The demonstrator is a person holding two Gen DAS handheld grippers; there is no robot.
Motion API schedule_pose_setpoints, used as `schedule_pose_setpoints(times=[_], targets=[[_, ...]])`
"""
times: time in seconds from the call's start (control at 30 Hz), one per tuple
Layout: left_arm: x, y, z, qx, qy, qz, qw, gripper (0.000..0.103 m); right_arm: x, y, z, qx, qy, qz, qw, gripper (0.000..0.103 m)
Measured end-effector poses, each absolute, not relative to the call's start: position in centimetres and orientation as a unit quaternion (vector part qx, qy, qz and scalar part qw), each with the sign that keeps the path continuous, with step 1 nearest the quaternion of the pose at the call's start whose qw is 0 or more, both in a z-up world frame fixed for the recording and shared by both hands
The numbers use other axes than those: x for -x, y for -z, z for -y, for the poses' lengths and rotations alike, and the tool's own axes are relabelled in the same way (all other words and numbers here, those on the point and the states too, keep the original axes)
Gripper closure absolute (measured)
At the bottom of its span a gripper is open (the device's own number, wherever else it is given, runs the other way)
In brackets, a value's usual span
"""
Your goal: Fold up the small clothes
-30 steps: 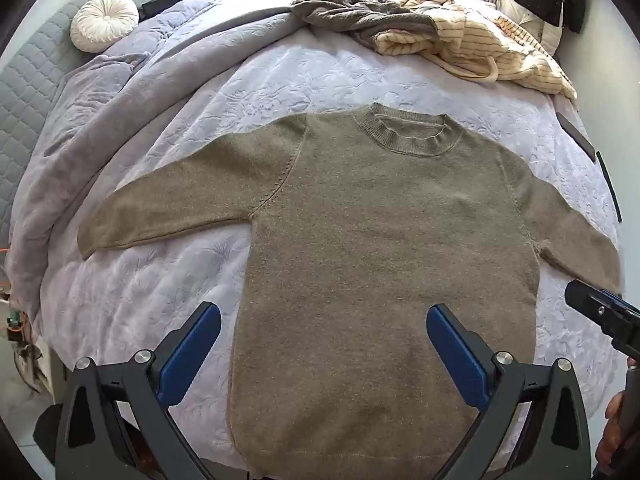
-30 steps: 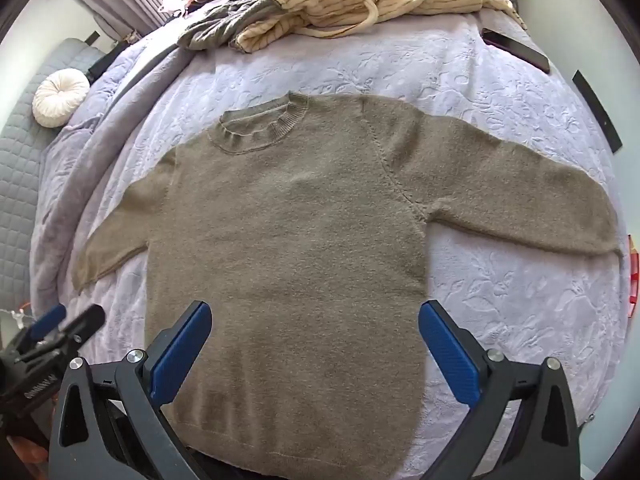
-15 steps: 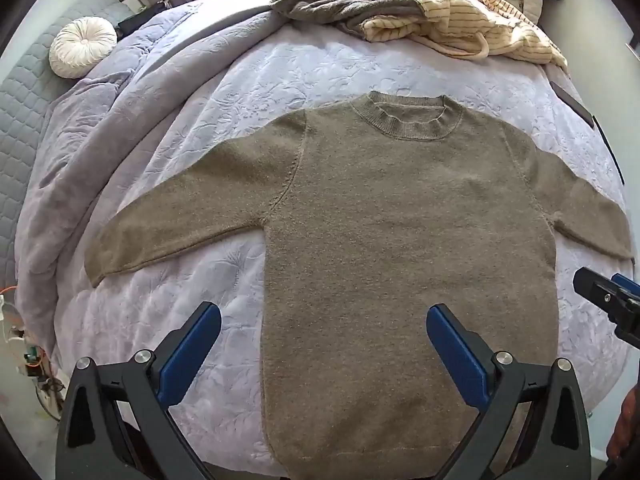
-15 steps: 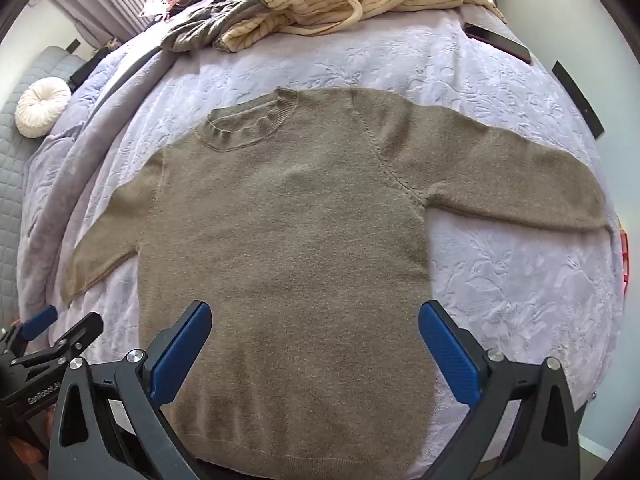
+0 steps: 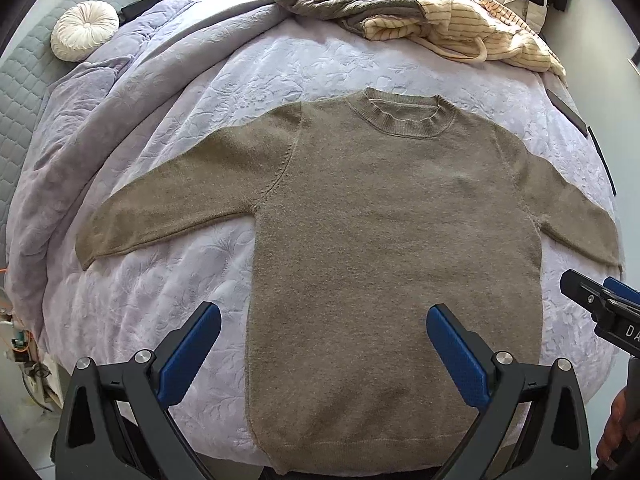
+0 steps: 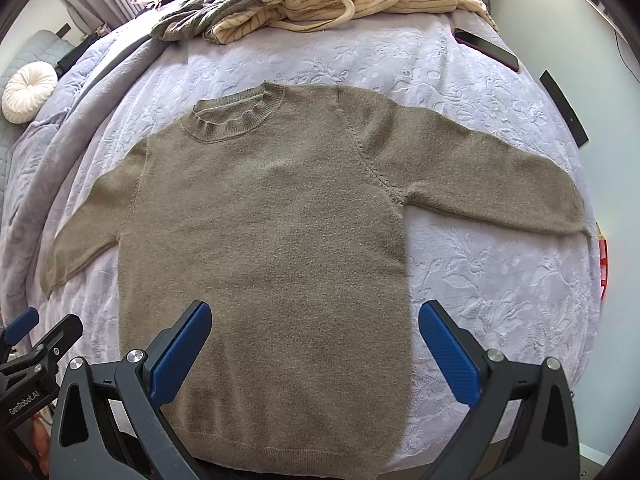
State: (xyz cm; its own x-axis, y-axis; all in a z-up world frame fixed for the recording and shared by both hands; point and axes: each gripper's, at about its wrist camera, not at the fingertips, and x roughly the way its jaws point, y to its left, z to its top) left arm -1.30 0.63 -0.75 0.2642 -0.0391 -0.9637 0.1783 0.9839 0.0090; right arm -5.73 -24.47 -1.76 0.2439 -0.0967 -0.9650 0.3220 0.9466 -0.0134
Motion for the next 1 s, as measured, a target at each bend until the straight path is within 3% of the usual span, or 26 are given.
schedule_pose_setpoints(times=[1.0], targets=[[1.46, 0.68, -0.94, -0.053, 0.058, -0.606, 0.792, 0.000, 5.57, 1.56, 23.86, -0.077, 0.131, -0.606, 0.781, 0.000]])
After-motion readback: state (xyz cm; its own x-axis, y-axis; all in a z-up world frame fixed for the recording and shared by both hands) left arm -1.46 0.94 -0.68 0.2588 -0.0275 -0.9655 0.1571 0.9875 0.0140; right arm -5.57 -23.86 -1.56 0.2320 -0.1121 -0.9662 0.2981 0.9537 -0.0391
